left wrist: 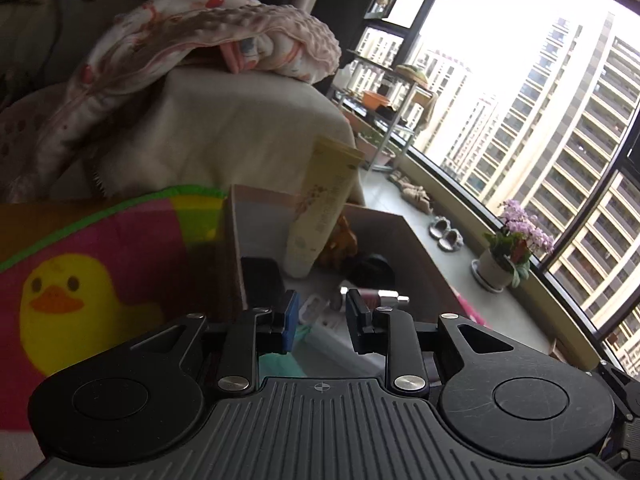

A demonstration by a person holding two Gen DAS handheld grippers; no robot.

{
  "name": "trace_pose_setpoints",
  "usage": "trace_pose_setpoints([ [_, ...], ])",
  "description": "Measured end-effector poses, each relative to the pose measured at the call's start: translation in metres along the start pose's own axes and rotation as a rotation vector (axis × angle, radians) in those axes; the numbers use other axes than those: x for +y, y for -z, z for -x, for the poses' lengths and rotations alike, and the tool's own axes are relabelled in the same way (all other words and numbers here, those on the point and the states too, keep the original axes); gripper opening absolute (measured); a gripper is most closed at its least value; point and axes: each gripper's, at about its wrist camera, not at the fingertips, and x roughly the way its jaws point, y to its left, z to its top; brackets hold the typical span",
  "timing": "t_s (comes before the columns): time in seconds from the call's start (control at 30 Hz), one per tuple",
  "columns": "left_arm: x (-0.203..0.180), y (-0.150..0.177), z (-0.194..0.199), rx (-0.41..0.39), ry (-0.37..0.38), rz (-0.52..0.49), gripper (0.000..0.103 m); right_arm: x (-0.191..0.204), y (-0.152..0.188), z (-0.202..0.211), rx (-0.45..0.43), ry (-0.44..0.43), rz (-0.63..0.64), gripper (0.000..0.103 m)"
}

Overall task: Organize rigid objects
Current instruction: 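Drop the cream tube into the pink box with left gripper while right gripper drops the red cylinder in, then grasp the red lighter on the mat with the left gripper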

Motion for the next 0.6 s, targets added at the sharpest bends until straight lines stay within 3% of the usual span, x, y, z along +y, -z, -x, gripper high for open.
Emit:
trace_pose_setpoints([
  [0.1,0.008,0.028,0.021,-0.025,0.005,0.024,0.023,0.005,0.021,-0.002,0.051,0.006,0.023,0.087],
  [0.17,0.006,0.043,0.044,-0.102,0.000,0.026,0.024,0.007,0.027,-0.005,0.071,-0.003,0.017,0.087],
  [0.27,-0.001,0.057,0.073,-0.153,0.020,0.034,0.026,0.006,0.027,-0.008,0.086,-0.013,-0.016,0.087],
  [0.4,-0.008,0.084,0.099,-0.194,0.015,0.037,0.026,0.006,0.022,-0.006,0.066,0.000,-0.035,0.087],
  [0.5,-0.008,0.107,0.104,-0.179,0.026,0.073,0.026,0.003,0.012,-0.006,0.024,0.030,-0.046,0.087],
  [0.57,-0.005,0.120,0.102,-0.155,0.051,0.108,0.026,-0.001,0.002,-0.009,-0.004,0.047,-0.069,0.078],
  [0.6,-0.003,0.125,0.101,-0.142,0.058,0.123,0.026,-0.004,-0.005,-0.015,0.002,0.040,-0.089,0.067],
])
